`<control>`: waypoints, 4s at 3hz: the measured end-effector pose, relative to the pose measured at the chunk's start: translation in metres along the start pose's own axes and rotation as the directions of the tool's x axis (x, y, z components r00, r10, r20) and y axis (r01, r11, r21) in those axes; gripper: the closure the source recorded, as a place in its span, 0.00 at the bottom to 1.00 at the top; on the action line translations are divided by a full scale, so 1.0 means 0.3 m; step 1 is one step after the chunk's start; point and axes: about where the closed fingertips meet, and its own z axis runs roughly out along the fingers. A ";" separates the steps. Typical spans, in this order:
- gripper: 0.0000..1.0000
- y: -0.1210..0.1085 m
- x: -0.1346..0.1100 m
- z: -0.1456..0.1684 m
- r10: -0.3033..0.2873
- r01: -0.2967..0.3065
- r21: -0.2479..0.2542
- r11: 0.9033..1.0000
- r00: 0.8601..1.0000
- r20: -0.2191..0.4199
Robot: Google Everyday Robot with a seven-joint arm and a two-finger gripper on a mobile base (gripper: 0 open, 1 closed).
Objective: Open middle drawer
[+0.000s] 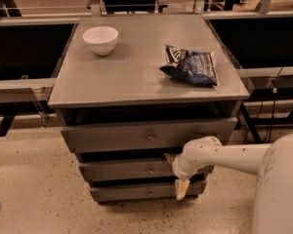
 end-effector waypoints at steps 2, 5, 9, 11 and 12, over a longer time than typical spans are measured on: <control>0.18 -0.001 -0.006 0.008 -0.011 0.011 -0.008 1.000 1.000 -0.004; 0.63 0.000 -0.006 0.008 -0.011 0.011 -0.008 1.000 1.000 -0.004; 0.15 -0.007 -0.025 -0.036 -0.005 0.005 -0.034 0.999 1.000 -0.011; 0.62 -0.007 -0.041 -0.069 -0.008 0.007 -0.063 0.998 1.000 -0.015; 0.76 -0.010 -0.043 -0.074 -0.008 0.007 -0.070 0.998 1.000 -0.008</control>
Offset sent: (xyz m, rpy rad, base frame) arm 0.0000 0.0024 -0.0018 -0.0085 0.0032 0.0108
